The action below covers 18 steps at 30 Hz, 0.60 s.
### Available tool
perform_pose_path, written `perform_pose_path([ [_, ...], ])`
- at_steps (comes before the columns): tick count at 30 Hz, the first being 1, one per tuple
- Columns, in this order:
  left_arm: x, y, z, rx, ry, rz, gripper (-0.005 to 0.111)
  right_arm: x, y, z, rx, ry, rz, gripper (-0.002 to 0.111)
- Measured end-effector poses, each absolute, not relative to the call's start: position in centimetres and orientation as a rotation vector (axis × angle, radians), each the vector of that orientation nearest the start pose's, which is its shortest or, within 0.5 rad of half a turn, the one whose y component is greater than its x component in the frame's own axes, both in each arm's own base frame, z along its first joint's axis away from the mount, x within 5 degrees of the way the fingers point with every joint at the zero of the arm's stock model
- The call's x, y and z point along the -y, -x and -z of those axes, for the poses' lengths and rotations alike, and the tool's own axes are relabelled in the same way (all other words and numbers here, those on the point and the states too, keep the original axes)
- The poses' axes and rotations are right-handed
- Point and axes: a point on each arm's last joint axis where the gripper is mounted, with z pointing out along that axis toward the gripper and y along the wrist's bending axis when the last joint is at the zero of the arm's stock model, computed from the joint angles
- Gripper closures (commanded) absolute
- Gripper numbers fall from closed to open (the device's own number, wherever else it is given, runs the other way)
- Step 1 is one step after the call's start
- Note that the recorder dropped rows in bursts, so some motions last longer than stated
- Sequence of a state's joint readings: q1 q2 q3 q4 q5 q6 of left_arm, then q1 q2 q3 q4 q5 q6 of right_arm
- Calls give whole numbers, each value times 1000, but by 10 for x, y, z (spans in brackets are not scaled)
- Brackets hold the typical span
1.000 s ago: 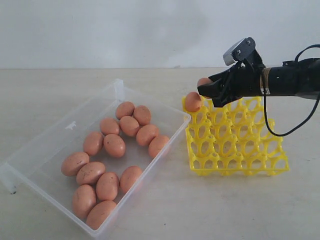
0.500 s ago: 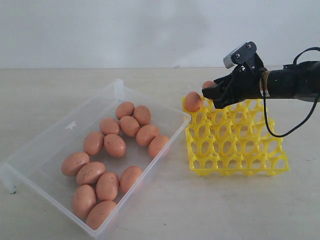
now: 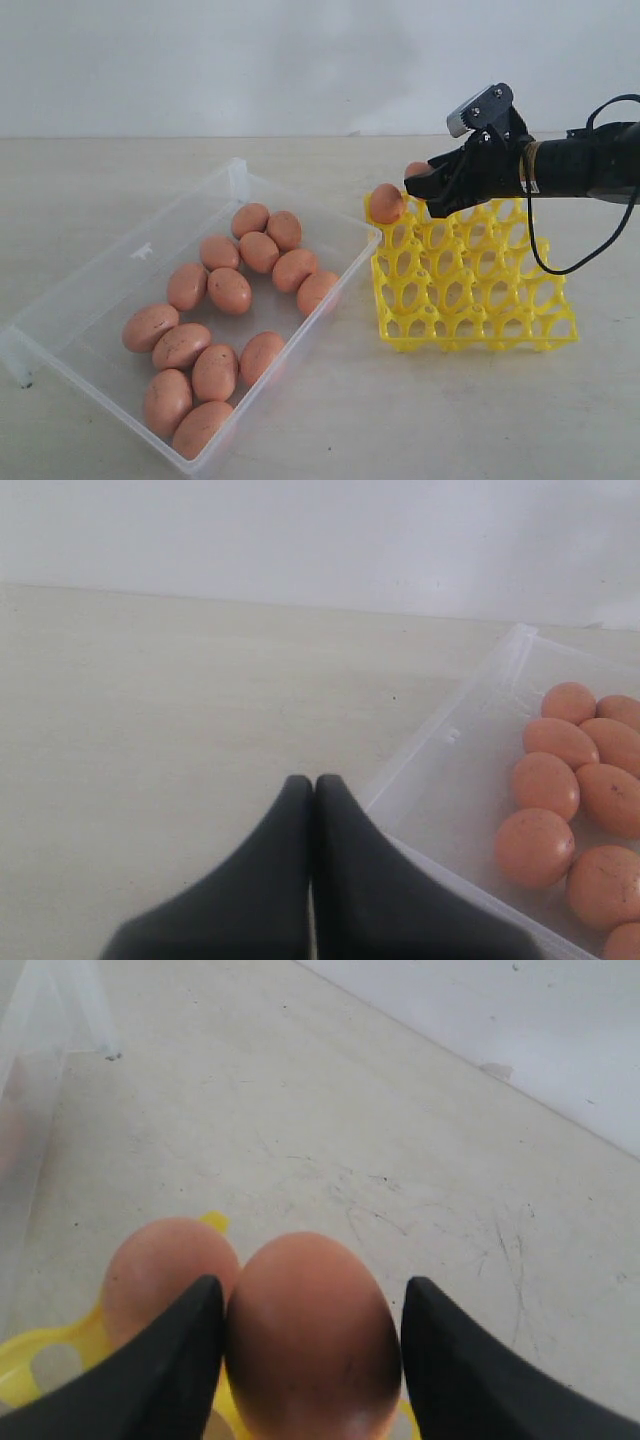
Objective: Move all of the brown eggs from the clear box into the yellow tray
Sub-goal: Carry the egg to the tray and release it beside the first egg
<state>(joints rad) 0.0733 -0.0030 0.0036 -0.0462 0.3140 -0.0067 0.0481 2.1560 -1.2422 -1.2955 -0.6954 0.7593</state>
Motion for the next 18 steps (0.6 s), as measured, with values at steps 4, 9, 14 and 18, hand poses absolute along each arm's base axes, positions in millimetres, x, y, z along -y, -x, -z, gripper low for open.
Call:
perform_pose_path([
  [4,-3,-54,-184,-1795,101,-3,111,-77,-430,-127,-1876,865,-469,53],
  [9,-3,-54,-184,-1795,101,-3,111,-77,-430,-127,-1876,865,-469,53],
  [14,-3,-54,-184,-1795,101,-3,111,-76,-431,-128,-1881,820,-480,59],
  [18,-3,-54,-184,-1795,101,-3,111,-76,-432,-135,-1916,715,-540,108],
])
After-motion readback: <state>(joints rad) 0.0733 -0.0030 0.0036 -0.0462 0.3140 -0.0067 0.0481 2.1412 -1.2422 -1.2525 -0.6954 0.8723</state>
